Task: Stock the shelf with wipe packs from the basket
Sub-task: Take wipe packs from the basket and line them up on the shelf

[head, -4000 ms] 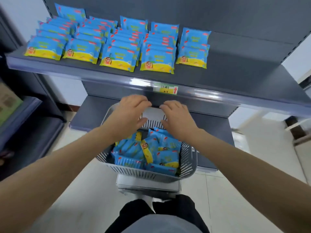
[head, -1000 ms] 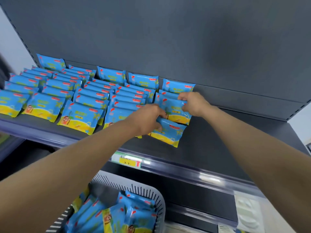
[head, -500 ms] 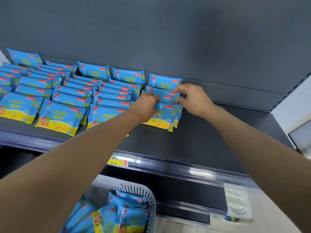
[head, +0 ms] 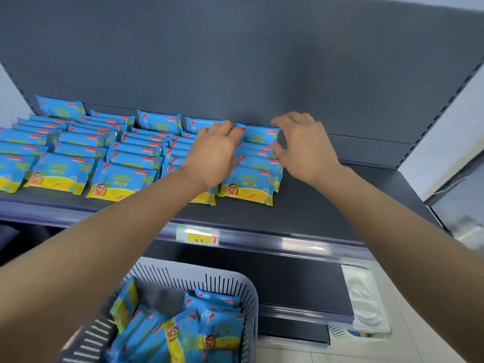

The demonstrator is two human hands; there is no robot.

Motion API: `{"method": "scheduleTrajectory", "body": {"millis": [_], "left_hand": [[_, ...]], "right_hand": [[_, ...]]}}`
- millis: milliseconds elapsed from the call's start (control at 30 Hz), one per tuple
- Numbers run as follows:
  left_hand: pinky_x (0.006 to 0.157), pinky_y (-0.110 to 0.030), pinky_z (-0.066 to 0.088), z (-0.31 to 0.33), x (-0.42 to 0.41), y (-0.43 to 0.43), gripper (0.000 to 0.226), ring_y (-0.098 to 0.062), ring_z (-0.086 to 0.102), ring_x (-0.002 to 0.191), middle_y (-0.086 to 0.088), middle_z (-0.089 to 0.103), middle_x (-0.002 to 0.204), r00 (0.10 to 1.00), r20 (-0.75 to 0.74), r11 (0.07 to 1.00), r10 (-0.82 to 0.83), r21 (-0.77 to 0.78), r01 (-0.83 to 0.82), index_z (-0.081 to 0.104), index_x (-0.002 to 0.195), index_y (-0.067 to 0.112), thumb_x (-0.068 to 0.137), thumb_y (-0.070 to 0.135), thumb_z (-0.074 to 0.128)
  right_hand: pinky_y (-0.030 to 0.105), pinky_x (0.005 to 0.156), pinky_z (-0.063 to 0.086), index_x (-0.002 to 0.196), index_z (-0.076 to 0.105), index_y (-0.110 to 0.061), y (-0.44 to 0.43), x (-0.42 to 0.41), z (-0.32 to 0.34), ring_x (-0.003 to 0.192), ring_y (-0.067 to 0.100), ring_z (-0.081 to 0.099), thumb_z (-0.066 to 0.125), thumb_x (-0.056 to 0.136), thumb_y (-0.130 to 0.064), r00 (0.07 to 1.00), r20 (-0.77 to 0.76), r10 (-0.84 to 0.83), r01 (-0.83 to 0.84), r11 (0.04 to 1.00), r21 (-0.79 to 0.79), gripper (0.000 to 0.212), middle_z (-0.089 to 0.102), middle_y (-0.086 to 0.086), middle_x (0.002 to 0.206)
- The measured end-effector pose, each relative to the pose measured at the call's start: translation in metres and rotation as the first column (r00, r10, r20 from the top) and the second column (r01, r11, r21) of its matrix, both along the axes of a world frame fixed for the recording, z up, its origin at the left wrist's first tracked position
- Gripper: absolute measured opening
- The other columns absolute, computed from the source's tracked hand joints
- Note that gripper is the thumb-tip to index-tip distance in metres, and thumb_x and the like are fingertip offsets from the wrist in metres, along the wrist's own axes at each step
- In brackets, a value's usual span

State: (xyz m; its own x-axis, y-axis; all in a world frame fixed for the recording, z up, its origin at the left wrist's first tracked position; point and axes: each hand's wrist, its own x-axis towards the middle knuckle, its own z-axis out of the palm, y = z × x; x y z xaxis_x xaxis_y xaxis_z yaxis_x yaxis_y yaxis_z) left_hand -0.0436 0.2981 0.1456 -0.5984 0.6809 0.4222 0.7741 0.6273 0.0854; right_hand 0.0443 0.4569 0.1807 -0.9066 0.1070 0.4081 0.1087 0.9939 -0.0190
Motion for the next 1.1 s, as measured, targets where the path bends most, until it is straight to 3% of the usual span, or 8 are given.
{"method": "scheduleTrajectory", "body": {"millis": [267,533,667,767,867,1000,1100], "left_hand": [[0.093,-0.039,0.028,0.071,0.054,-0.069,0.047,-0.035,0.050,0.108,-0.016,0.054,0.116,0.959,-0.283,0.976,-0.015,0.202,0.075,0.054,0.119,0.005,0.075,0.011,0.068],[0.092,-0.036,0.026,0.095,0.104,-0.133,0.046,-0.034,0.052,0.105,-0.017,0.056,0.115,0.916,-0.396,0.954,-0.061,0.247,0.170,0.056,0.117,0.004,0.074,0.015,0.067],[0.091,-0.036,0.025,0.085,0.118,-0.159,0.045,-0.033,0.052,0.105,-0.017,0.056,0.115,0.915,-0.398,0.951,-0.072,0.248,0.182,0.056,0.117,0.004,0.075,0.017,0.066],[0.090,-0.037,0.026,0.059,0.126,-0.174,0.044,-0.035,0.053,0.104,-0.018,0.056,0.116,0.931,-0.349,0.954,-0.104,0.230,0.192,0.056,0.117,0.003,0.075,0.017,0.065],[0.090,-0.041,0.032,0.019,0.130,-0.186,0.046,-0.037,0.054,0.105,-0.018,0.057,0.114,0.960,-0.242,0.965,-0.143,0.182,0.190,0.055,0.117,0.003,0.074,0.015,0.067],[0.092,-0.040,0.031,-0.045,0.125,-0.198,0.047,-0.034,0.051,0.111,-0.015,0.055,0.119,0.988,-0.002,0.985,-0.156,0.077,0.156,0.054,0.122,0.005,0.079,0.017,0.069],[0.099,-0.038,0.027,-0.097,0.121,-0.206,0.046,-0.030,0.045,0.117,-0.009,0.051,0.125,0.972,0.200,0.991,-0.123,-0.032,0.131,0.050,0.127,0.011,0.085,0.022,0.063]], "right_hand": [[0.036,0.098,0.029,0.129,0.049,-0.014,-0.070,0.041,0.051,0.127,0.025,0.039,0.058,0.085,-0.025,0.987,-0.157,0.030,-0.020,0.998,0.067,0.046,0.048,0.002,0.136],[0.035,0.097,0.028,0.125,0.053,-0.011,-0.134,0.092,0.081,0.128,0.026,0.040,0.060,0.082,-0.020,0.931,-0.358,0.071,-0.046,0.996,0.077,0.045,0.050,0.005,0.135],[0.034,0.095,0.028,0.125,0.054,-0.011,-0.159,0.108,0.074,0.126,0.026,0.041,0.059,0.081,-0.019,0.921,-0.381,0.081,-0.056,0.995,0.078,0.045,0.051,0.005,0.133],[0.034,0.092,0.029,0.121,0.055,-0.011,-0.174,0.112,0.045,0.123,0.027,0.042,0.057,0.081,-0.019,0.946,-0.311,0.096,-0.082,0.995,0.056,0.041,0.052,0.005,0.130],[0.036,0.090,0.028,0.121,0.054,-0.011,-0.187,0.111,-0.003,0.121,0.029,0.042,0.055,0.082,-0.020,0.986,-0.135,0.102,-0.100,0.995,0.023,0.040,0.052,0.006,0.129],[0.039,0.094,0.033,0.125,0.051,-0.011,-0.196,0.104,-0.083,0.121,0.029,0.042,0.055,0.086,-0.023,0.983,0.153,0.098,-0.099,0.995,-0.003,0.041,0.051,0.007,0.128],[0.039,0.096,0.035,0.126,0.050,-0.012,-0.197,0.101,-0.146,0.120,0.029,0.044,0.054,0.088,-0.020,0.927,0.368,0.078,-0.074,0.997,-0.025,0.039,0.053,0.008,0.128]]}}
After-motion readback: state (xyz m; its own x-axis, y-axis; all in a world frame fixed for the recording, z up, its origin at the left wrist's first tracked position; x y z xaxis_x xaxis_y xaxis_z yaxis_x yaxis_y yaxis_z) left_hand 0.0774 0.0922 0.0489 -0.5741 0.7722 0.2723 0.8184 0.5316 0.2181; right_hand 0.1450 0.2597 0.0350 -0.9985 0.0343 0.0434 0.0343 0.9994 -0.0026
